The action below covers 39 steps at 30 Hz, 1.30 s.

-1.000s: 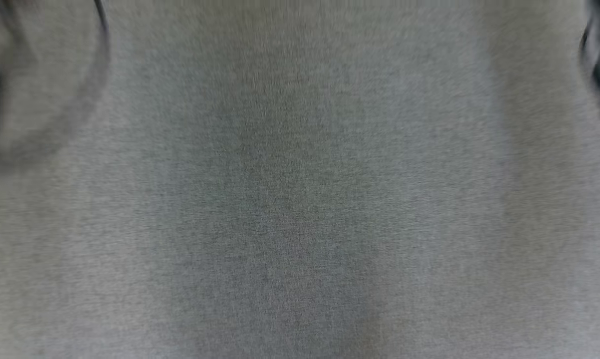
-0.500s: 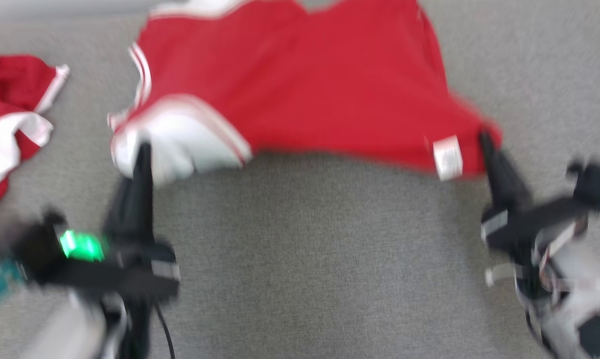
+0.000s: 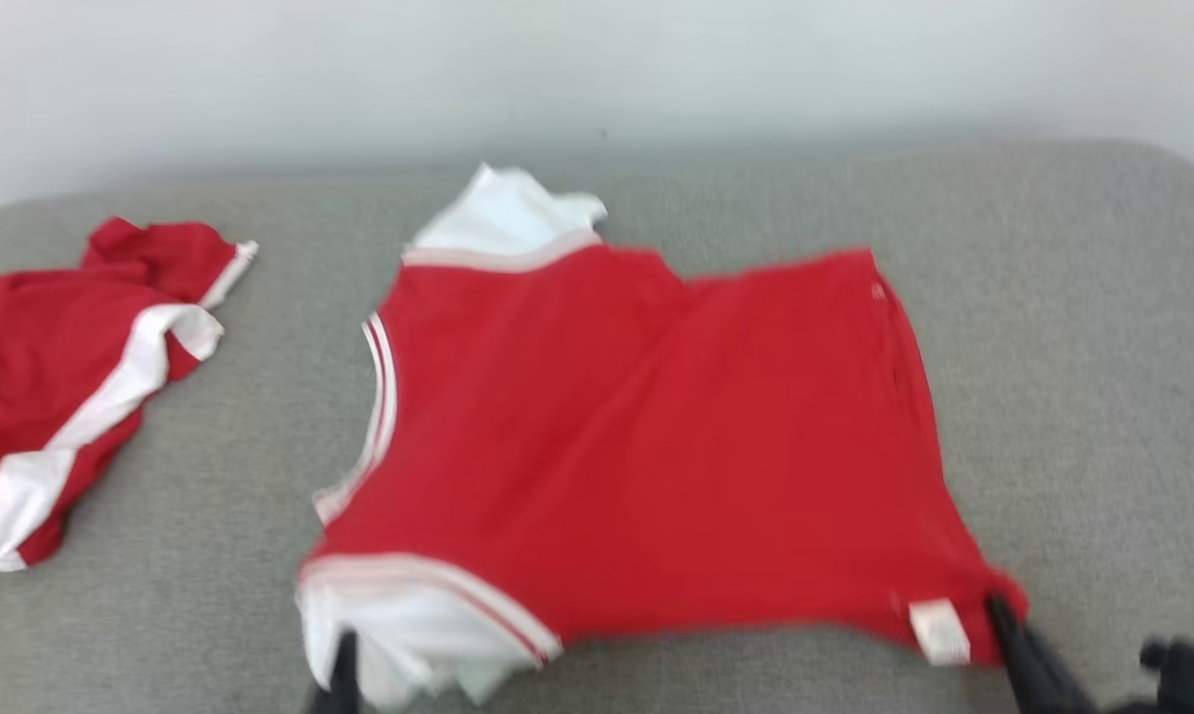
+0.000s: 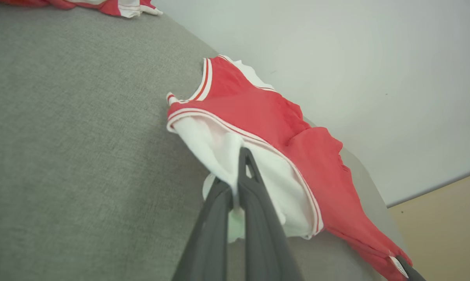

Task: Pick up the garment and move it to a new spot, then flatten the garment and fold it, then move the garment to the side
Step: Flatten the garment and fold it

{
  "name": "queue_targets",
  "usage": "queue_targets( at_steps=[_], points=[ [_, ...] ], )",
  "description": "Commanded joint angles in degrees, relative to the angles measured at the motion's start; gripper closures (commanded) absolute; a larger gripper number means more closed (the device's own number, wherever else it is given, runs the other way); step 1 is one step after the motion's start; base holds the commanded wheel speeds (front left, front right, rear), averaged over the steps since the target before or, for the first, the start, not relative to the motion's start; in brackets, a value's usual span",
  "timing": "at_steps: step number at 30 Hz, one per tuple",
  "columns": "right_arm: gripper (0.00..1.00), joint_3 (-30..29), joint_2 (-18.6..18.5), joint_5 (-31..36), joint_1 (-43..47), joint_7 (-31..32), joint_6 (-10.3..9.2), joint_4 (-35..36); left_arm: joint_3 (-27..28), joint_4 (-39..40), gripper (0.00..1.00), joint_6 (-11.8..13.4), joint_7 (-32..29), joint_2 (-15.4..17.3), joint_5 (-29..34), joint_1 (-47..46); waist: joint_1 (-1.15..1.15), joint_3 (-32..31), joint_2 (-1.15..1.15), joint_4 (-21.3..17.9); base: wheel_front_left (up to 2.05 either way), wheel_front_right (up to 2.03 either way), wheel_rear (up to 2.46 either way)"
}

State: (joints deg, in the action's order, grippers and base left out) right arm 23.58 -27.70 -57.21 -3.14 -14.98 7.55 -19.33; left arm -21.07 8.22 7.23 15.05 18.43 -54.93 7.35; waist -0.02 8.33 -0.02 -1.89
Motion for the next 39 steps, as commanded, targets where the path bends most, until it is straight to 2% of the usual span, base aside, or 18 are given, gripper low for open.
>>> queue_targets(
  at_steps=[1,8,13,21,29,35,39],
  points=[
    [1.0,-0.4,0.5,0.6,2.9,0.2,-0.14,0.0,-0.7,-0.6,1.0,-0.1,0.2,-0.5,0.5,1.9,0.02,-3.7,0.02,1.6,0.0,0.0,0.0],
    [1.0,-4.3,1.7,3.4,12.6,2.5,-0.14,1.4,-2.9,-2.7,1.0,0.4,0.1,-1.6,0.8,8.0,0.02,-7.5,0.02,2.0,0.0,0.0,0.0],
    [1.0,-7.4,3.9,4.9,14.4,4.8,-0.14,3.3,-3.5,-2.9,1.0,0.0,-0.2,-2.1,0.7,7.5,0.02,-7.5,0.02,1.7,0.0,0.0,0.0],
    [1.0,-9.9,7.5,6.6,11.2,9.9,-0.14,5.0,-3.3,-4.6,1.0,-1.8,-2.5,-1.6,-0.4,2.4,0.02,-6.1,0.02,0.6,0.0,0.0,0.0],
    [1.0,-13.6,11.7,4.0,5.1,15.6,-0.14,3.6,-3.1,-8.2,1.0,-4.1,-5.7,-0.8,-0.7,-6.3,0.02,-3.1,0.02,0.2,0.0,0.0,0.0],
    [1.0,-15.1,13.5,4.3,-0.5,18.8,-0.14,0.6,-3.3,-15.8,1.0,-6.3,-7.9,-1.1,-0.5,-14.9,0.02,-0.8,0.02,0.4,0.0,0.0,0.0],
    [1.0,-15.3,14.1,5.4,-3.8,18.5,-0.14,-1.7,-3.3,-22.4,1.0,-8.2,-7.3,-2.2,-0.5,-19.8,0.02,0.1,0.02,0.3,0.0,0.0,0.0]
  ],
)
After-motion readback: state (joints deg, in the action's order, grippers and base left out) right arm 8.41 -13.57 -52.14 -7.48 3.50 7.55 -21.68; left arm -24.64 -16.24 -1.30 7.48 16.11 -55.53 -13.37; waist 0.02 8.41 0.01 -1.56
